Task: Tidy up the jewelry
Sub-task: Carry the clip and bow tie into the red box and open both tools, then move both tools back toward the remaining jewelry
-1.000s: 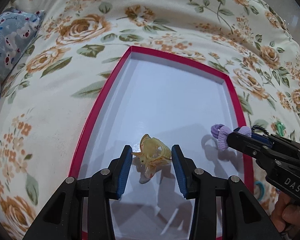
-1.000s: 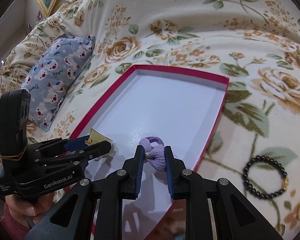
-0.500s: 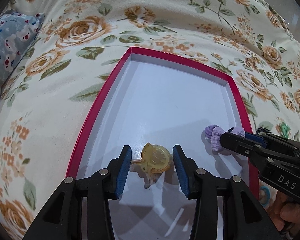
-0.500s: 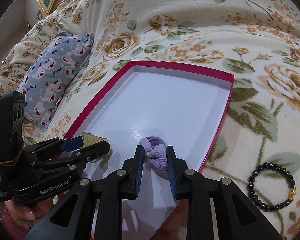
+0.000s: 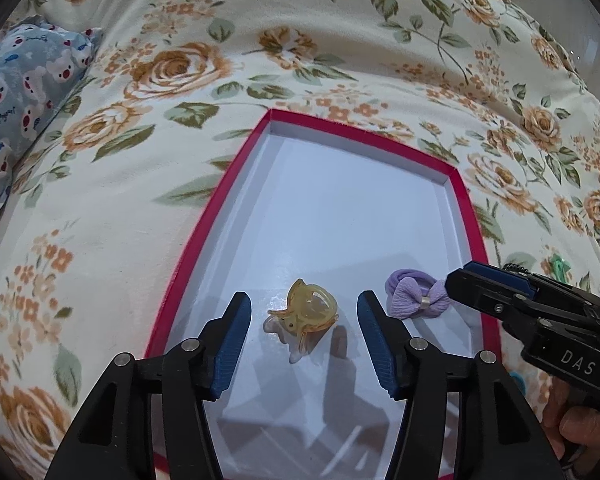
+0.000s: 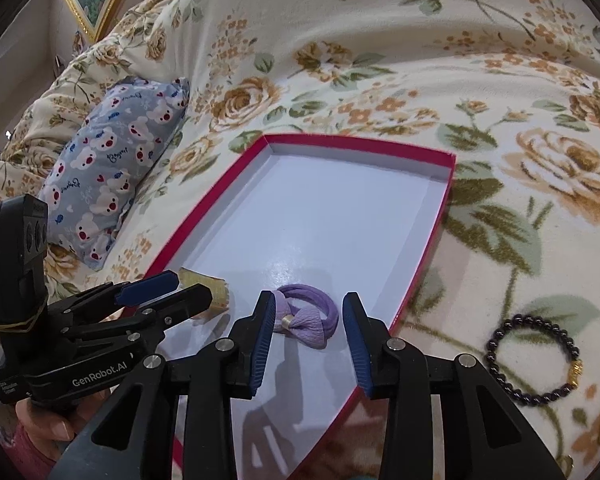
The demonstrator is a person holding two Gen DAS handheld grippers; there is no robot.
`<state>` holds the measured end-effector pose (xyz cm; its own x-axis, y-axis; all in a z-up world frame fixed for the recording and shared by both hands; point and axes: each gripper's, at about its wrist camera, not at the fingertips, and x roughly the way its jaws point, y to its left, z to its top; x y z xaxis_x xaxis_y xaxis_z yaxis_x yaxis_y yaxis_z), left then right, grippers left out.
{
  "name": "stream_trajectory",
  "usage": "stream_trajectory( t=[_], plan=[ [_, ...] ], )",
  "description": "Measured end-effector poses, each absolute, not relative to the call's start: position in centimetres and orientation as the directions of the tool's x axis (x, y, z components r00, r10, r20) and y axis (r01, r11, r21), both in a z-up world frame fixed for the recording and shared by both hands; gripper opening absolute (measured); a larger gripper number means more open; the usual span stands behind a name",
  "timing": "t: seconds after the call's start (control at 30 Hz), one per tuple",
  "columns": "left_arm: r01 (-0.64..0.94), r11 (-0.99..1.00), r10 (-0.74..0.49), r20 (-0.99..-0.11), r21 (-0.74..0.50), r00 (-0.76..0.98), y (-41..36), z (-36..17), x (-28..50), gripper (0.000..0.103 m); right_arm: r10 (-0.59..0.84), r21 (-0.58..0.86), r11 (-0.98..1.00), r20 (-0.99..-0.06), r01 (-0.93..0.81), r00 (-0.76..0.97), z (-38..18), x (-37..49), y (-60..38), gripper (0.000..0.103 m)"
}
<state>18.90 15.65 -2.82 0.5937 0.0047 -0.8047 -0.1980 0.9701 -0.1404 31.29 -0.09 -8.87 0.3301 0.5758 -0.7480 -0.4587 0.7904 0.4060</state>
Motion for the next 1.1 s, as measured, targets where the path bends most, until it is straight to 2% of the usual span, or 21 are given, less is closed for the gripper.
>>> stream_trajectory(
  t=[0.23, 0.7, 1.1],
  plan=[
    [-0.209, 0.964, 0.007, -0.771, -0.165, 0.637, 15.0, -0.9, 16.2, 0.063, 0.574, 0.405, 0.801, -0.73, -0.442, 0.371, -7.2, 29.9, -2.1, 0.041],
    [-0.151, 0.967, -0.056, -0.75, -0.205, 0.659, 11.7, 1.3, 12.6, 0.066, 0.519, 0.392, 0.852, -0.727, -0.348, 0.45, -5.4, 26.3, -8.8, 0.044],
    [-0.068, 0.978, -0.107, -0.759, -0.196, 0.642, 8.3, 1.8, 13.1, 0.066, 0.442, 0.37, 0.897, -0.742, -0.241, 0.504, -5.0, 24.8, -15.2, 0.044]
  ],
)
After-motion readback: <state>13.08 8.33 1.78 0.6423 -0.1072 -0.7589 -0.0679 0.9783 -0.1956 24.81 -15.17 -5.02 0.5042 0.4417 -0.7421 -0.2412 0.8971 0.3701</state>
